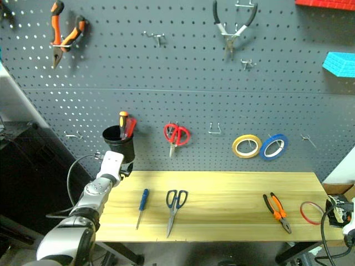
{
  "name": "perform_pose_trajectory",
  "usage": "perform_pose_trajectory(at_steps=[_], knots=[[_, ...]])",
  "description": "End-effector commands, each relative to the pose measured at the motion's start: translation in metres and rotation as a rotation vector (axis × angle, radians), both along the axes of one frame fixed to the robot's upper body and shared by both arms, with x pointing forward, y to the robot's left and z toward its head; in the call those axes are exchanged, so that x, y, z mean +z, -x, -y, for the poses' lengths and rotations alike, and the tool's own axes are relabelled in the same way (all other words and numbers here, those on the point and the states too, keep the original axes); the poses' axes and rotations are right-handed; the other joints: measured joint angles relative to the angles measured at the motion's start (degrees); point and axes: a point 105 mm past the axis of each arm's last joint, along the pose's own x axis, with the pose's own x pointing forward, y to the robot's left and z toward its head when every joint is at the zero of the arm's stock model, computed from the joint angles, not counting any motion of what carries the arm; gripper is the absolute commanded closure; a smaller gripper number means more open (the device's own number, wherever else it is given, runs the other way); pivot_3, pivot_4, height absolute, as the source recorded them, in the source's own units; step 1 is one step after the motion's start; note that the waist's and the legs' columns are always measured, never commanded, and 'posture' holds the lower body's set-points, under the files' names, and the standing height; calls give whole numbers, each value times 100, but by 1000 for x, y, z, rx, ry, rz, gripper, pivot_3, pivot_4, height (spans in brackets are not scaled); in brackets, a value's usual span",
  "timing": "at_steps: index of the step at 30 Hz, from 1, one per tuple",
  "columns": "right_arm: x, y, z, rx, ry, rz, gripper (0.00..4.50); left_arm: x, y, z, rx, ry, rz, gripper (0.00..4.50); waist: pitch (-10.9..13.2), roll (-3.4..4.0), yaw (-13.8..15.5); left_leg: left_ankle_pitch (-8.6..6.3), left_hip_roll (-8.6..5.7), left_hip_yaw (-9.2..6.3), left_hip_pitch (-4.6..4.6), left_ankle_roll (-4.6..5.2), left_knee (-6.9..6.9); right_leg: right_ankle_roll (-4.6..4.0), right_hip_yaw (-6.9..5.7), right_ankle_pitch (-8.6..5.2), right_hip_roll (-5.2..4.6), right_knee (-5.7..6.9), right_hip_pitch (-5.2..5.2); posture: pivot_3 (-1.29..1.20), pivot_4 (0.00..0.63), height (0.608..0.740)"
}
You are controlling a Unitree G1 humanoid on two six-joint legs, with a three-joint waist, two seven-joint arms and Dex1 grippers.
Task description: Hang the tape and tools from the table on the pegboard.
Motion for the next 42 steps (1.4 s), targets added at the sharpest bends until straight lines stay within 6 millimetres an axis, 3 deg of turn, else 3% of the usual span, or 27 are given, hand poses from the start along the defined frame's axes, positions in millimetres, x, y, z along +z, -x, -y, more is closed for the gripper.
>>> perform_pose_trajectory(at_steps=[1, 9, 15, 18, 21, 24, 29, 32, 35, 42], knots=[[19, -5, 9, -6, 50, 54, 0, 13, -4, 0, -8, 11, 61, 765, 0, 0, 3, 0, 0, 0, 0, 0, 0, 0, 0, 0, -1, 0, 0, -38, 0, 740], [20, -5, 8, 1, 55, 51, 0, 4, 1, -3, 3, 6, 22, 765, 0, -1, 2, 0, -1, -1, 0, 0, 0, 0, -1, 0, -2, 0, 1, -41, 0, 740], [16, -4, -6, 39, 37, 26, 0, -7, 9, 19, -118, 53, -15, 765, 0, 1, 0, 0, 1, -2, -1, 0, 0, 0, -1, 0, -2, 0, 1, -60, 1, 740], [15, -13, -39, 175, 9, -12, 0, -11, 21, 62, -339, 91, -51, 765, 7, 7, -23, 0, 1, 1, 0, 0, 0, 0, 3, 0, -6, 2, 1, -79, 24, 740], [16, -15, -57, 230, 12, -46, 0, -7, 31, 83, -467, 86, -75, 765, 45, -3, -61, 0, 3, -1, 4, 0, -1, 0, 2, -1, -5, 1, 9, -89, 63, 740], [12, -20, -71, 289, -26, -99, 0, 3, 46, 130, -711, 70, -87, 765, 156, -14, -98, 0, 3, -13, 12, 0, -2, 0, -4, -2, -3, -2, 37, -95, 87, 740], [-2, -26, -60, 243, -28, -225, 0, 35, 63, 183, -1011, 83, -78, 765, 404, 12, -156, 0, -2, -15, 18, 1, 4, 1, -7, -1, -7, -21, 60, -120, 151, 740], [-11, -29, -55, 251, -34, -283, 0, 43, 68, 204, -1147, -12, -58, 765, 535, 12, -174, 0, 0, -21, 16, 1, 4, 1, -9, -1, -4, -28, 60, -123, 162, 740], [-16, -37, -45, 213, -66, -298, 0, 60, 77, 230, -1278, 40, -51, 765, 649, 11, -188, 0, 2, -30, 7, 2, 1, 0, -8, -1, -1, -37, 55, -120, 186, 740], [-25, -61, -30, 213, -80, -344, 0, 87, 97, 259, -1459, 86, -25, 765, 926, 21, -207, -6, 0, -30, -3, 13, 3, 8, -10, 5, -13, -64, 46, -93, 238, 740]])
